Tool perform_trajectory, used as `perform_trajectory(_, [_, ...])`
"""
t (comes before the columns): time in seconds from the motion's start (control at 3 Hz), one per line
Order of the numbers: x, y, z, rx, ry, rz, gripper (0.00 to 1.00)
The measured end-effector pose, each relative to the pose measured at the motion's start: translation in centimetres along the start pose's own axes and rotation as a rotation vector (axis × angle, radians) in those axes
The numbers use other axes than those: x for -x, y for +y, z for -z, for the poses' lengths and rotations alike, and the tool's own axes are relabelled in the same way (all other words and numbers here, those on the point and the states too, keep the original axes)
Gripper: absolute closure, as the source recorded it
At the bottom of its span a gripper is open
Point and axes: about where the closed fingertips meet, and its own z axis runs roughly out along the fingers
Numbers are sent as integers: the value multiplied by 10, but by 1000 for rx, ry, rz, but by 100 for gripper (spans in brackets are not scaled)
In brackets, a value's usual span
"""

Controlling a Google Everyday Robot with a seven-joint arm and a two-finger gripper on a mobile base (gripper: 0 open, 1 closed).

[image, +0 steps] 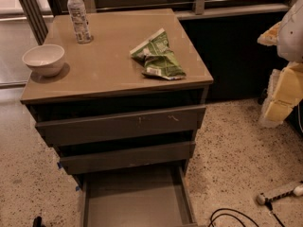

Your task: Place green jalapeno chip bag into bottom drawer

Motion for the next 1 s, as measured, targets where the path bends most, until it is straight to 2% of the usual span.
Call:
perform_trajectory(0.67, [4,-4,2,-29,-4,8,0])
perform_trajectory(1.0, [29,-37,-2,-84,-77,35,0])
